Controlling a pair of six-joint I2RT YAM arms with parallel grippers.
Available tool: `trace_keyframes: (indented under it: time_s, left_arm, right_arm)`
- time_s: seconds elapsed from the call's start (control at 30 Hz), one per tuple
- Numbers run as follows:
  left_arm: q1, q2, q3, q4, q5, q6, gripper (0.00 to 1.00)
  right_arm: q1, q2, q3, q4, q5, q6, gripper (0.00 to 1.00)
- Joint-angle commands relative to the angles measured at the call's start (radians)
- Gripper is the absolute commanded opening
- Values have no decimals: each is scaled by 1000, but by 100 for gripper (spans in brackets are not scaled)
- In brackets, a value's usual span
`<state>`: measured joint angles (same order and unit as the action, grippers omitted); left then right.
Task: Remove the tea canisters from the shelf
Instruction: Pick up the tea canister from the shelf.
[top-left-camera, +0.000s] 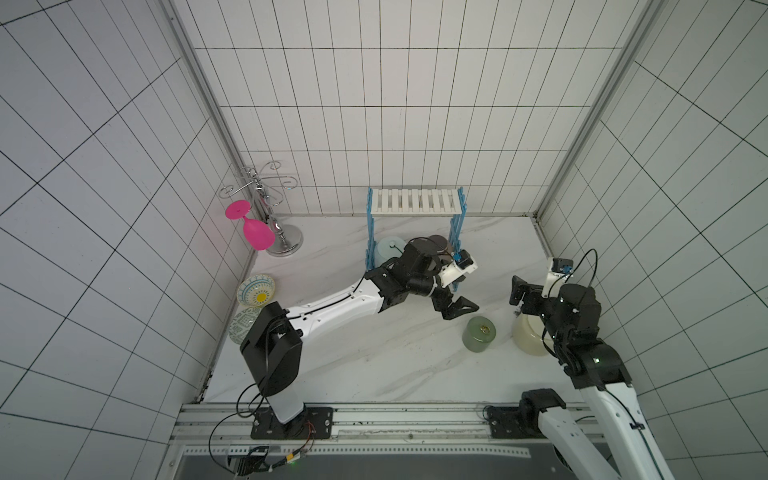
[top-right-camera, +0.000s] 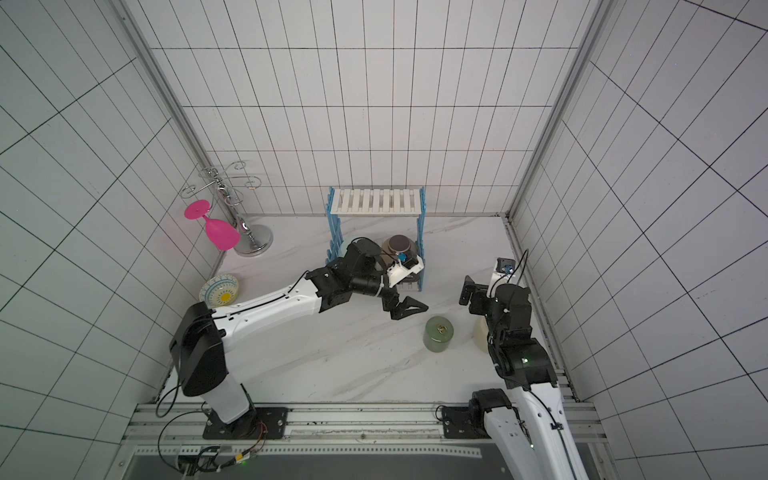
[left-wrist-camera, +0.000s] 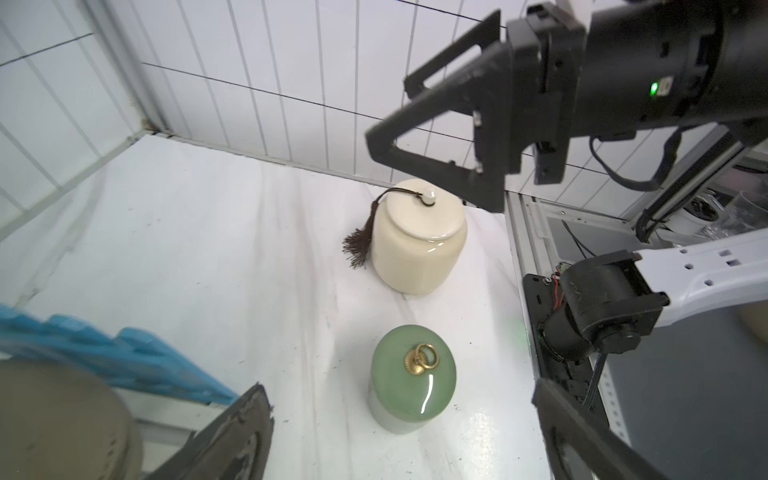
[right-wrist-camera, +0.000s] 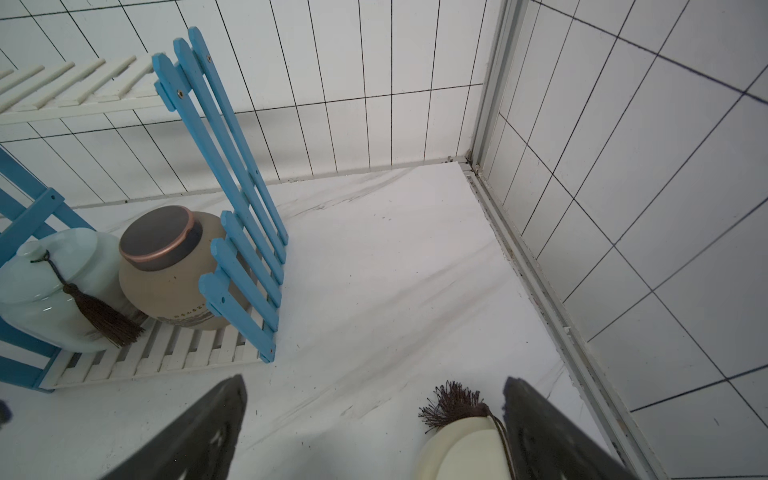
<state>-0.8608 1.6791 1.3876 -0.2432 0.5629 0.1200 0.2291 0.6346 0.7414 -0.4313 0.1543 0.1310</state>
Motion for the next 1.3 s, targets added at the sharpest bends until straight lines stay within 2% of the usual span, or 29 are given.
trace_keyframes:
  time_s: [0.0, 0.33, 0.57, 0.77, 0.93, 1.27]
  left_arm:
    - [44, -52, 15, -93, -62, -56, 99]
    - [189, -191, 24, -292, -126, -40, 99]
    - [233, -304, -31, -450, -202, 35, 98]
    - [416, -391, -189, -311, -43, -115, 99]
    - [466, -421, -222, -301, -106, -73, 99]
    - [612, -482, -300, -233, -77, -118, 99]
  right_arm:
    - [0, 36, 86, -41, -56, -1, 99]
    - [14, 235, 282, -155, -194, 37, 97]
    - [135, 419, 446, -242, -173, 42, 96]
    - [229, 566, 537, -242, -152, 62, 96]
    - [306, 686, 615, -221, -108, 64, 95]
    - [371, 931, 807, -240, -59, 70, 95]
